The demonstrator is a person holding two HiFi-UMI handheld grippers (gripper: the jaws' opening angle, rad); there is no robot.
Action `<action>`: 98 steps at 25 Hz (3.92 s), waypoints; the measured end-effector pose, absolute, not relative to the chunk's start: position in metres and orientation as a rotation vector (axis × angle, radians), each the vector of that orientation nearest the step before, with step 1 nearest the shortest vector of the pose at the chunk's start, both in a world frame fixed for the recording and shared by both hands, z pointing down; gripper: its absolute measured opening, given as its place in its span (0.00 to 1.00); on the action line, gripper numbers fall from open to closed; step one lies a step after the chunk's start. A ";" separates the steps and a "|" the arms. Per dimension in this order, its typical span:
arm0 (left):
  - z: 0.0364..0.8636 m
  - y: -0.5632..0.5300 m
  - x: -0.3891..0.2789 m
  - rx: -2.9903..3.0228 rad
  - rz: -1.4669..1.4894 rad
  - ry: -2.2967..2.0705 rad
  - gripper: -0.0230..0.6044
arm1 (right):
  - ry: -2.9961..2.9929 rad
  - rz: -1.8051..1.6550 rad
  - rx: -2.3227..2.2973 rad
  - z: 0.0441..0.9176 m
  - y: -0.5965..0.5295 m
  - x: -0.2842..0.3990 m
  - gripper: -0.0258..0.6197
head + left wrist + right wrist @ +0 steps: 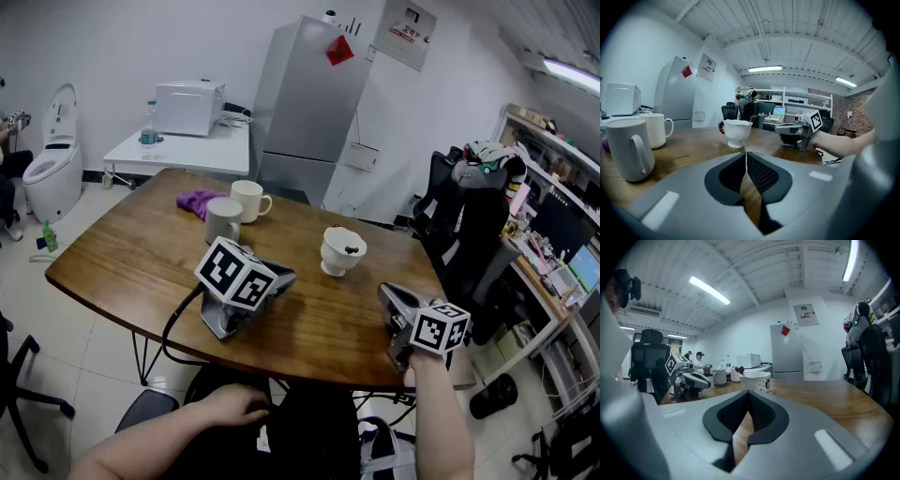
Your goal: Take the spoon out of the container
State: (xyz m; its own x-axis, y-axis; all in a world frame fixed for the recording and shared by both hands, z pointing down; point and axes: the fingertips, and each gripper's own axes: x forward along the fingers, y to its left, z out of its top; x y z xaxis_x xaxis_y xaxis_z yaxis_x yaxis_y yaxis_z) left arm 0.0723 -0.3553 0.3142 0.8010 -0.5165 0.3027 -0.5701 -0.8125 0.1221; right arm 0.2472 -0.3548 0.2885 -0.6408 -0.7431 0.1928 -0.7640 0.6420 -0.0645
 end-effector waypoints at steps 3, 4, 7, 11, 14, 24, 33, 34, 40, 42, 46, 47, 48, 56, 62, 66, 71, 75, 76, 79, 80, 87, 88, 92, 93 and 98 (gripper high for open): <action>0.315 -0.355 0.070 2.781 0.391 -0.854 0.06 | -2.728 0.203 1.223 0.290 -0.353 0.240 0.04; 0.315 -0.355 0.069 2.781 0.393 -0.855 0.06 | -2.730 0.190 1.216 0.290 -0.353 0.237 0.04; 0.315 -0.356 0.070 2.783 0.395 -0.854 0.06 | -2.716 0.127 1.198 0.288 -0.354 0.229 0.04; 0.316 -0.356 0.070 2.785 0.395 -0.853 0.06 | -2.695 0.069 1.167 0.284 -0.356 0.218 0.04; 0.315 -0.357 0.070 2.785 0.395 -0.853 0.06 | -2.687 0.041 1.154 0.276 -0.359 0.213 0.04; 0.316 -0.357 0.070 2.784 0.395 -0.854 0.06 | -2.536 -0.148 1.061 0.262 -0.368 0.196 0.07; 0.315 -0.357 0.070 2.784 0.396 -0.855 0.06 | -2.432 -0.228 1.027 0.260 -0.376 0.192 0.09; 0.316 -0.357 0.070 2.784 0.396 -0.855 0.06 | -2.421 -0.236 1.026 0.260 -0.377 0.193 0.10; 0.317 -0.357 0.071 2.786 0.395 -0.855 0.06 | -2.322 -0.334 1.000 0.260 -0.382 0.191 0.14; 0.317 -0.357 0.070 2.785 0.395 -0.856 0.06 | -2.273 -0.390 0.977 0.260 -0.384 0.187 0.16; 0.316 -0.357 0.071 2.785 0.395 -0.854 0.06 | -2.171 -0.491 0.945 0.259 -0.389 0.179 0.18; 0.316 -0.357 0.071 2.786 0.394 -0.854 0.06 | -2.144 -0.511 0.937 0.259 -0.391 0.178 0.19; 0.315 -0.357 0.071 2.786 0.394 -0.854 0.06 | -2.117 -0.527 0.930 0.259 -0.392 0.177 0.20; 0.316 -0.357 0.071 2.784 0.396 -0.856 0.06 | -1.965 -0.625 0.855 0.266 -0.400 0.175 0.23; 0.316 -0.356 0.072 2.784 0.396 -0.856 0.06 | -1.900 -0.677 0.817 0.273 -0.401 0.167 0.23; 0.317 -0.357 0.072 2.785 0.396 -0.855 0.06 | -1.844 -0.738 0.829 0.272 -0.404 0.167 0.19; 0.318 -0.356 0.072 2.787 0.396 -0.856 0.06 | -1.854 -0.759 0.851 0.268 -0.403 0.166 0.14; 0.316 -0.356 0.071 2.786 0.396 -0.855 0.06 | -1.874 -0.788 0.881 0.256 -0.400 0.165 0.14; 0.316 -0.356 0.071 2.785 0.396 -0.855 0.06 | -1.876 -0.800 0.890 0.252 -0.398 0.166 0.11; 0.316 -0.356 0.071 2.785 0.396 -0.856 0.06 | -1.878 -0.833 0.911 0.243 -0.395 0.167 0.11; 0.316 -0.356 0.071 2.785 0.396 -0.856 0.06 | -1.879 -0.840 0.915 0.241 -0.395 0.167 0.11; 0.316 -0.356 0.071 2.786 0.396 -0.855 0.06 | -1.890 -0.931 0.987 0.214 -0.384 0.178 0.11; 0.316 -0.356 0.071 2.785 0.396 -0.855 0.06 | -1.890 -0.944 1.003 0.209 -0.382 0.181 0.11; 0.316 -0.356 0.071 2.784 0.396 -0.855 0.06 | -1.868 -0.981 1.068 0.194 -0.381 0.198 0.11; 0.316 -0.356 0.071 2.784 0.396 -0.855 0.06 | -1.860 -0.984 1.081 0.192 -0.381 0.203 0.11; 0.316 -0.356 0.070 2.785 0.396 -0.854 0.06 | -1.814 -0.970 1.102 0.201 -0.382 0.224 0.11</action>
